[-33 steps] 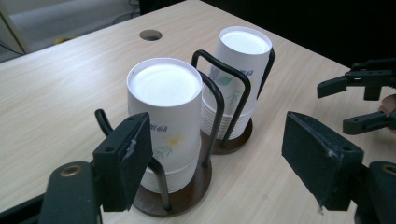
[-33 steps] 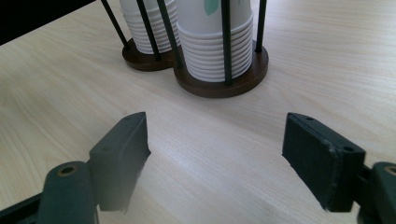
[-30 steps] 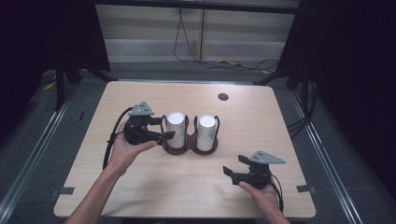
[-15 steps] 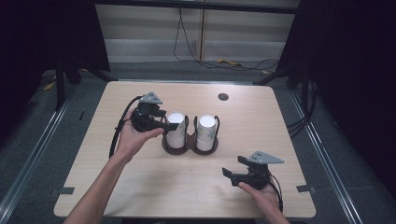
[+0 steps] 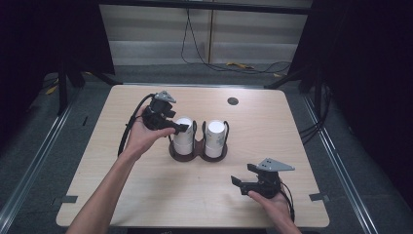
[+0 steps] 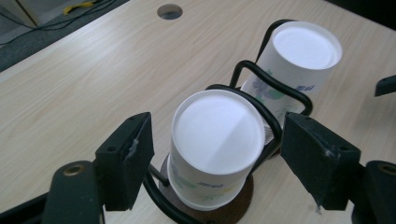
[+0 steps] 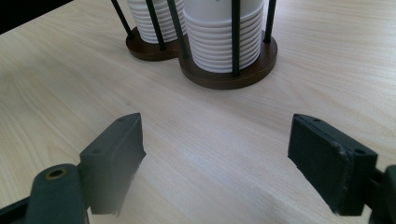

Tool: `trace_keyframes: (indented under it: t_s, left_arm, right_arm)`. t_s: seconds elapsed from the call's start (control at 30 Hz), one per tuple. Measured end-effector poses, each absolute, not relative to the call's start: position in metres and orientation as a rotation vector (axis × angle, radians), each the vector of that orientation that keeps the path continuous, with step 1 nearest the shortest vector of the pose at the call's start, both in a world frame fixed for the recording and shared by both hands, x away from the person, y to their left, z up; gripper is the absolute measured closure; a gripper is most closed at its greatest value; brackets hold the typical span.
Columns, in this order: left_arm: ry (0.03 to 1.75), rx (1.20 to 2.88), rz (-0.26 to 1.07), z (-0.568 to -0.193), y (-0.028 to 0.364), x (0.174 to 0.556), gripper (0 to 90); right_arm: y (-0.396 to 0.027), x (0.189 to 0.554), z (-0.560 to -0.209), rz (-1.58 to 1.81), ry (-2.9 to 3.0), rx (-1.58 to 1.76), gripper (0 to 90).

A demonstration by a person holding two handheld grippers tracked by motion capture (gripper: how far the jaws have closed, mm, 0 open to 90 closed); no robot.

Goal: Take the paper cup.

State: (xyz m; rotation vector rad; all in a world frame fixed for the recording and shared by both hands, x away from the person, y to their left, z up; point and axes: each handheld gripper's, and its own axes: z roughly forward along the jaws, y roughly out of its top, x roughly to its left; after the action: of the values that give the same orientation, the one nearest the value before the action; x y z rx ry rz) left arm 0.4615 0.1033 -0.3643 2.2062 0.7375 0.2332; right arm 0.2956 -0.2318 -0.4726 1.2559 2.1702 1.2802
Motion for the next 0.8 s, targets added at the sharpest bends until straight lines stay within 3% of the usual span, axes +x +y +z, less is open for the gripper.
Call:
trace_keyframes:
  t_s: [0.8]
  left_arm:
    - [0.775, 2.375, 0.180, -0.373, 0.080, 0.479, 27.7]
  right_arm:
    - [-0.231, 0.296, -0.473, 1.271, 2.185, 1.264, 18.3]
